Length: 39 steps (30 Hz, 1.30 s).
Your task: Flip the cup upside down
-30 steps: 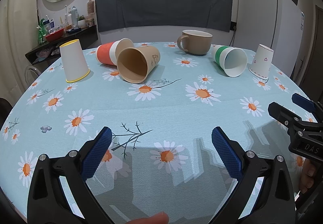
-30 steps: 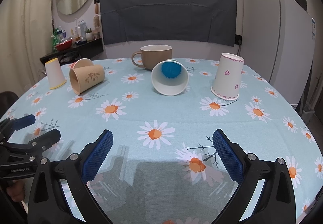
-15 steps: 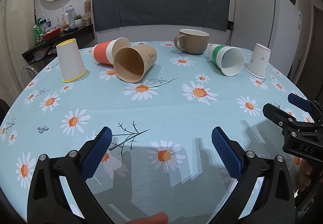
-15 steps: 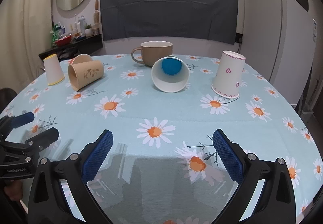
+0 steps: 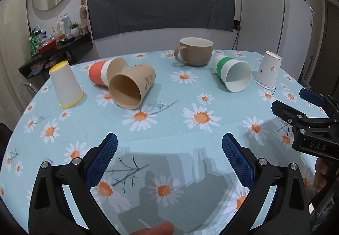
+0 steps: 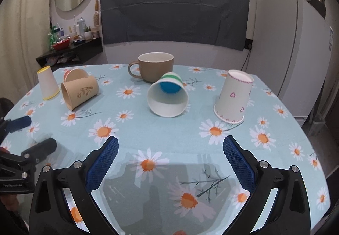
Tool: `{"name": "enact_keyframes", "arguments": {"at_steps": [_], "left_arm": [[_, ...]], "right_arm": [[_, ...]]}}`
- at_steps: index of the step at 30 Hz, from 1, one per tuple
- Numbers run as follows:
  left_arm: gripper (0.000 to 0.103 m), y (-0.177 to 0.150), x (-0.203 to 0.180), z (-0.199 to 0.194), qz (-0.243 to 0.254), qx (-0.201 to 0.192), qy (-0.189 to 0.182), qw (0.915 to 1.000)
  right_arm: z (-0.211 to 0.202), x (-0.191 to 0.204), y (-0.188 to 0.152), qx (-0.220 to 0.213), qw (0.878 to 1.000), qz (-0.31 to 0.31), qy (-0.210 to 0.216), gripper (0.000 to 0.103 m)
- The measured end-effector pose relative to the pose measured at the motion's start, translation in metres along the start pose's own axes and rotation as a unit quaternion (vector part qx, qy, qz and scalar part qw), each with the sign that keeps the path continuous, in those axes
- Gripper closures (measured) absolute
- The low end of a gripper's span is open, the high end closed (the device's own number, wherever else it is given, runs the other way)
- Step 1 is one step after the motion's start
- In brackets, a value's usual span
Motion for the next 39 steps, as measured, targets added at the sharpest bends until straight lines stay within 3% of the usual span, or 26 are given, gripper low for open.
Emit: {"name": "enact_keyframes", "arguments": {"at_steps": [6, 11, 23, 24, 26, 29, 36, 39], "left_arm": [[0.006, 0.035, -0.002, 0.011, 0.012, 0.006, -0.002, 0.9999], [0.006, 0.059, -0.001, 0.032, 0.01, 0.026, 0.001, 0.9996], [0.006, 0.072, -0.011, 0.09, -0.008, 0.062, -0.037, 0.9974], [0.006, 0.071, -0.012, 0.094, -0.011, 0.066, -0.038, 0.9971], [0.006, 0.069, -0.012, 0.102, -0.015, 0.075, -0.039, 0.9963], [0.006, 0.067, -0.012, 0.111, -0.02, 0.083, -0.039, 0.9956], [0.006, 0.066, -0.014, 0.113, -0.02, 0.085, -0.05, 0.995], [0.006, 0.067, -0.014, 0.11, -0.02, 0.082, -0.05, 0.9952]], "right_arm": [[0.019, -0.005, 0.027, -0.004, 0.999, -0.05, -0.018, 0.008], [0.056, -0.013, 0.035, 0.023, 0.997, -0.067, -0.024, 0.009], [0.122, -0.019, 0.036, 0.068, 0.994, -0.081, -0.006, 0.01], [0.125, -0.018, 0.035, 0.07, 0.994, -0.081, -0.001, 0.013], [0.131, -0.018, 0.034, 0.078, 0.993, -0.087, -0.002, 0.032], [0.137, -0.018, 0.032, 0.074, 0.992, -0.098, -0.01, 0.042], [0.142, -0.022, 0.027, 0.085, 0.991, -0.103, -0.019, 0.095], [0.14, -0.022, 0.027, 0.087, 0.991, -0.1, -0.014, 0.098]]}}
Point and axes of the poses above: each gripper's, at about its wrist camera, not at the fingertips, and z roughly the way its jaws point, x to its left, y to its top, the point moved 4 cm from there along z, roughly the way its jaws point, and after that the axes turned 12 degrees about -x, right-handed, at the moved point
